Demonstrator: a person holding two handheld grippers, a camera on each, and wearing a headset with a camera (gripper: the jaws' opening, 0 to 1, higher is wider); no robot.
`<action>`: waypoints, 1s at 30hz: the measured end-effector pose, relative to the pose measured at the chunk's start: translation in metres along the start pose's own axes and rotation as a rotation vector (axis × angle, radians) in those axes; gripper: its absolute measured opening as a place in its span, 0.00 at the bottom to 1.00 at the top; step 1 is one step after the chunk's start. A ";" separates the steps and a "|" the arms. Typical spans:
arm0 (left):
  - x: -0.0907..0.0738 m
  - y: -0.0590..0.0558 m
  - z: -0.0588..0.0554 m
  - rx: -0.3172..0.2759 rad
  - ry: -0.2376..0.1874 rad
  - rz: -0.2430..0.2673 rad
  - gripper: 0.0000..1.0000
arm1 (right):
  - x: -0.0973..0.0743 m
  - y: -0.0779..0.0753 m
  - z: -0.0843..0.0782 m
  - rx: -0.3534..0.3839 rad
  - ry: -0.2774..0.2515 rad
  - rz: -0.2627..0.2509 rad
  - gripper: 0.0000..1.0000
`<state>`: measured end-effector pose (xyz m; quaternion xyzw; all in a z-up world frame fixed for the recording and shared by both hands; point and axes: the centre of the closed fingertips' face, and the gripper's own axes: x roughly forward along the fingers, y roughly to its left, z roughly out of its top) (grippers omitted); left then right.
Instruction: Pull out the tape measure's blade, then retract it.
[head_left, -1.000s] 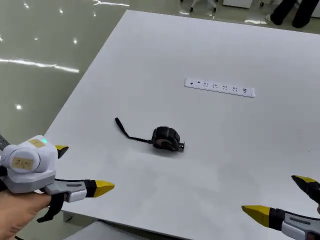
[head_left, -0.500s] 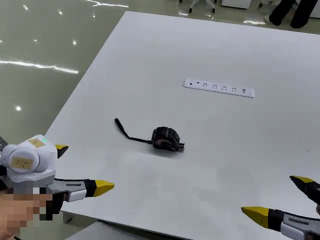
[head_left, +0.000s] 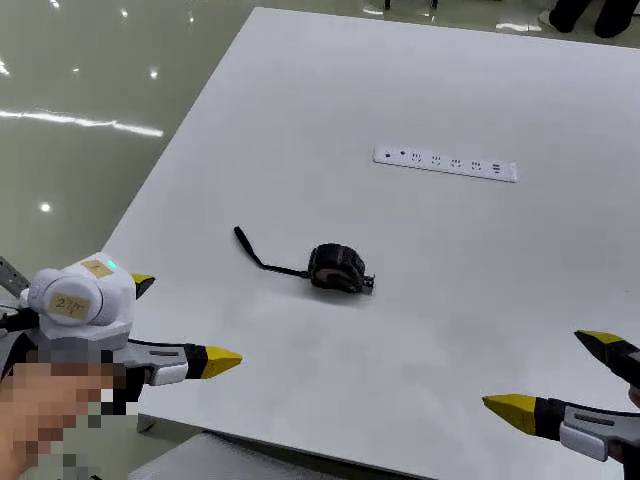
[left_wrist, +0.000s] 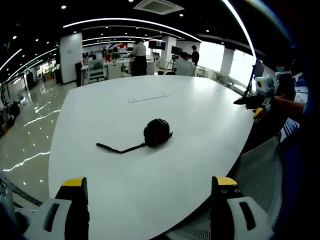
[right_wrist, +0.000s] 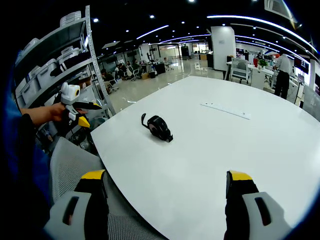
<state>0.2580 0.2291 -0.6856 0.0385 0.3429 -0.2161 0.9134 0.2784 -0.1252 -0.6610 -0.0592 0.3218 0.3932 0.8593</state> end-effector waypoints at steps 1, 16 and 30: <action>0.002 -0.001 0.000 0.002 0.003 -0.004 0.99 | 0.001 -0.001 -0.001 0.001 0.003 0.000 0.95; 0.030 -0.007 0.014 0.021 0.011 -0.041 0.99 | 0.022 -0.006 0.003 -0.005 0.029 0.024 0.93; 0.058 -0.014 0.027 0.052 0.028 -0.077 0.98 | 0.051 -0.015 0.013 -0.036 0.044 0.070 0.91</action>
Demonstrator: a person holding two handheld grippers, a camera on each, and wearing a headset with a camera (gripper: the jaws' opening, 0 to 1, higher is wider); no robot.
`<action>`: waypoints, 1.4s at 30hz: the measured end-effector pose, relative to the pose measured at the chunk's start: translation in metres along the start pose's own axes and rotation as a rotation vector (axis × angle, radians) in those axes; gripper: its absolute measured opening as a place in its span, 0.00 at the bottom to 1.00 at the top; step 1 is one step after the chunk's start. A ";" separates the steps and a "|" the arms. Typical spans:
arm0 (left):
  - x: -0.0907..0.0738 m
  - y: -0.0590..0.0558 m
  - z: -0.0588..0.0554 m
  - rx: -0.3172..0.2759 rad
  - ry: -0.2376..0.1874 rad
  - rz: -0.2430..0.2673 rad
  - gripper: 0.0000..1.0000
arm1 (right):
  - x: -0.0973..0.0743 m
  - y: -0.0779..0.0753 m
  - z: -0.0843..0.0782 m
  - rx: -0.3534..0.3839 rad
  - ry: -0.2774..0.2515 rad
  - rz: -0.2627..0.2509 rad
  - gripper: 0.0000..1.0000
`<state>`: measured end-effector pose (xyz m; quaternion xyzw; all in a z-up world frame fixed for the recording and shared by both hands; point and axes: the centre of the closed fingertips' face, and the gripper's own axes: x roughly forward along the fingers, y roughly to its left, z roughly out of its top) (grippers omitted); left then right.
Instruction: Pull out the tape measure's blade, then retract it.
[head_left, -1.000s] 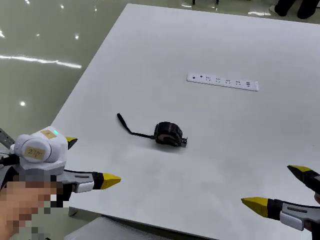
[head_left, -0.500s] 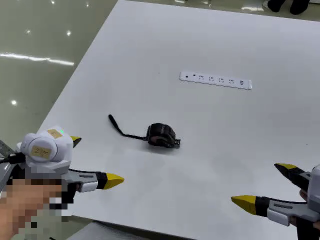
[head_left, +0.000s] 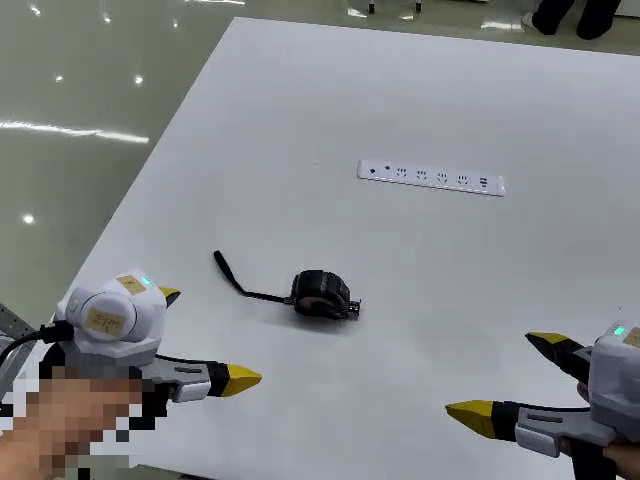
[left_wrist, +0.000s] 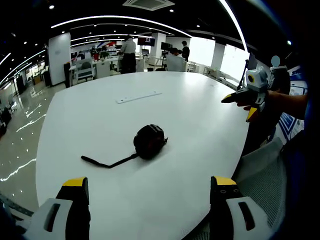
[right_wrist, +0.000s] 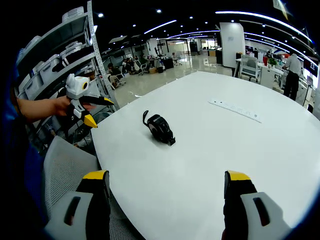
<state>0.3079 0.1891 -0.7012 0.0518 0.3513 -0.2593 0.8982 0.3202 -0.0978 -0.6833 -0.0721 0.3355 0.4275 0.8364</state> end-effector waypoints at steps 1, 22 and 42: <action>0.002 0.001 0.001 0.001 -0.001 -0.004 0.98 | 0.001 -0.001 0.000 -0.001 0.002 0.003 0.91; 0.039 -0.006 0.028 0.047 -0.004 -0.039 0.96 | 0.024 -0.002 0.002 -0.041 0.033 0.062 0.87; 0.071 -0.006 0.041 0.100 0.011 -0.087 0.95 | 0.060 0.002 0.010 -0.106 0.070 0.127 0.85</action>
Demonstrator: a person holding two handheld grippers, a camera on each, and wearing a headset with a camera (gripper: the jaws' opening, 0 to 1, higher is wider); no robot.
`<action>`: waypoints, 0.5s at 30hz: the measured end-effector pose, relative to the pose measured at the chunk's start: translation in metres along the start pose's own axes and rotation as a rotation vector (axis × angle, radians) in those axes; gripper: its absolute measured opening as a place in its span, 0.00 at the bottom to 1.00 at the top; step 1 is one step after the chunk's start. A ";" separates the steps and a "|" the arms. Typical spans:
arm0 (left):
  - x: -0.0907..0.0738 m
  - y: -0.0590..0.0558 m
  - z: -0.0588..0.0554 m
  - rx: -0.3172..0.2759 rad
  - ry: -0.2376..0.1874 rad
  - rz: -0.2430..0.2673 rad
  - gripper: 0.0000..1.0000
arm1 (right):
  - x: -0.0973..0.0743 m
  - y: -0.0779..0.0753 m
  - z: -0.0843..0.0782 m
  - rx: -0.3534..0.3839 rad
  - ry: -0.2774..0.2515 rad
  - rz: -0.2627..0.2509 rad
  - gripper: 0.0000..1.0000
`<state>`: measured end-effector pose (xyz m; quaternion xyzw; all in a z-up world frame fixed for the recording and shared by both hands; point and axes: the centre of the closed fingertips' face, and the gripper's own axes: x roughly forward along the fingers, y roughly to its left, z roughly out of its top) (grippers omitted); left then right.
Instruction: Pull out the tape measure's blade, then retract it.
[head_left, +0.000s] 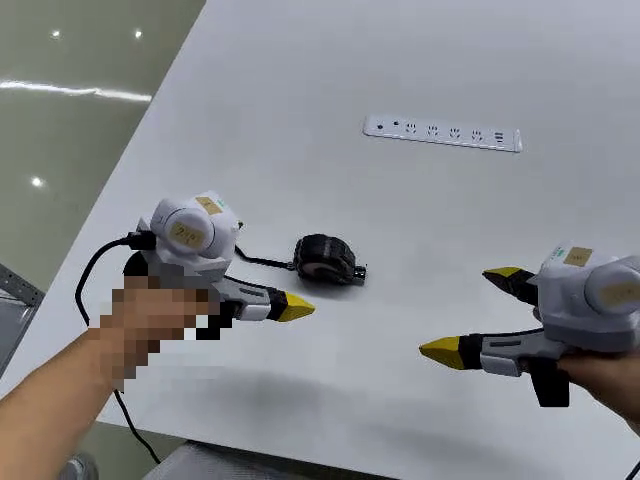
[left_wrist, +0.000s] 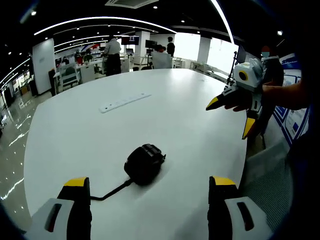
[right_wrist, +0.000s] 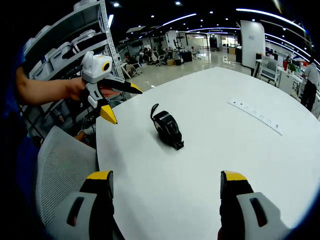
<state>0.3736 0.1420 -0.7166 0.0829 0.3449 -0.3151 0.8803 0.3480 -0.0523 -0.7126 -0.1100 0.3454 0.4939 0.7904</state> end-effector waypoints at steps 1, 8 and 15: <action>0.001 0.000 0.001 0.000 -0.001 -0.003 0.95 | 0.002 0.000 0.001 -0.002 0.001 0.005 0.84; 0.010 0.000 0.001 0.018 0.012 -0.016 0.94 | 0.016 0.000 0.001 -0.028 0.013 0.035 0.83; 0.018 0.000 0.002 0.060 0.024 -0.027 0.90 | 0.029 0.000 0.007 -0.050 0.019 0.059 0.82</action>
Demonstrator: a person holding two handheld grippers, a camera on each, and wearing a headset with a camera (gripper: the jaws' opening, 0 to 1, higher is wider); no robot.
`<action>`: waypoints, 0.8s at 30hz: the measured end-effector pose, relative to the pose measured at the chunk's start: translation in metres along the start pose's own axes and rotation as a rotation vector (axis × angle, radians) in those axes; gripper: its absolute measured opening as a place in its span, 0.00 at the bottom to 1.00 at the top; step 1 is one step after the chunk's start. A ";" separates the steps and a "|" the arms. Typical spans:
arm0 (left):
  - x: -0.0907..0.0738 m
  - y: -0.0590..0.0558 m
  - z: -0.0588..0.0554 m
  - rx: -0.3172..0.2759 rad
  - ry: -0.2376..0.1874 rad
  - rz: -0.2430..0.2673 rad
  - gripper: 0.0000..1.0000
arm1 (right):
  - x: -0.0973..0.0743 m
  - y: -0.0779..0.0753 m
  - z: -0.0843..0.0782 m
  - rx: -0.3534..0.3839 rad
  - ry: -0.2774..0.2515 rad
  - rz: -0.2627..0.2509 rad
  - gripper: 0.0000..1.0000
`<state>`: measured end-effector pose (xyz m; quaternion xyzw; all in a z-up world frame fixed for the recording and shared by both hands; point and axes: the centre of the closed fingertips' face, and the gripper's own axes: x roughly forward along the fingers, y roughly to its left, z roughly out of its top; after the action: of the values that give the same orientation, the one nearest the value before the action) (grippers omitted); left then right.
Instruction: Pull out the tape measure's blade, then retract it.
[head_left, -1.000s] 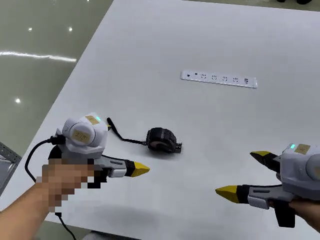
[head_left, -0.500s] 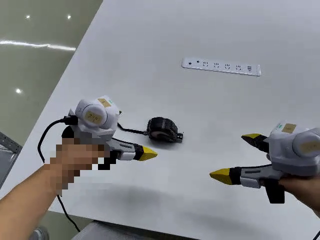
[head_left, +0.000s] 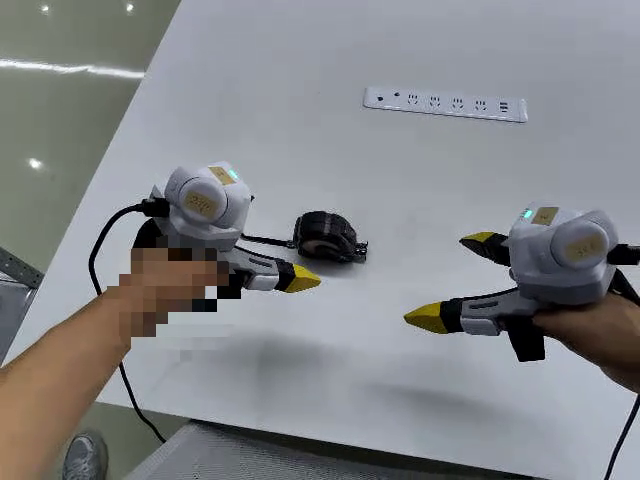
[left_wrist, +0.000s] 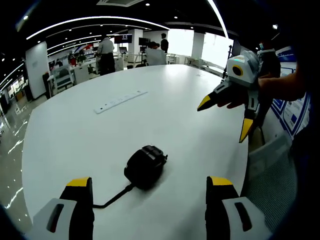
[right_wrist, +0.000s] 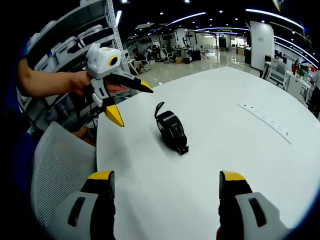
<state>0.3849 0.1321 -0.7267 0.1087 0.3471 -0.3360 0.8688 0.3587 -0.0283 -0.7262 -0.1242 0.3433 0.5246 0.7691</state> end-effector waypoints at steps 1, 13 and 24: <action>0.002 0.000 0.001 0.001 0.000 -0.004 0.90 | 0.003 -0.001 0.001 -0.009 0.002 0.004 0.82; 0.017 0.000 0.010 0.077 0.004 -0.034 0.84 | 0.027 -0.010 0.005 -0.084 0.019 0.031 0.77; 0.033 -0.001 0.009 0.171 0.039 -0.047 0.79 | 0.053 -0.013 0.006 -0.141 0.009 0.052 0.68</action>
<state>0.4065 0.1114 -0.7424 0.1808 0.3364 -0.3825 0.8414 0.3843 0.0077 -0.7584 -0.1713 0.3120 0.5666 0.7431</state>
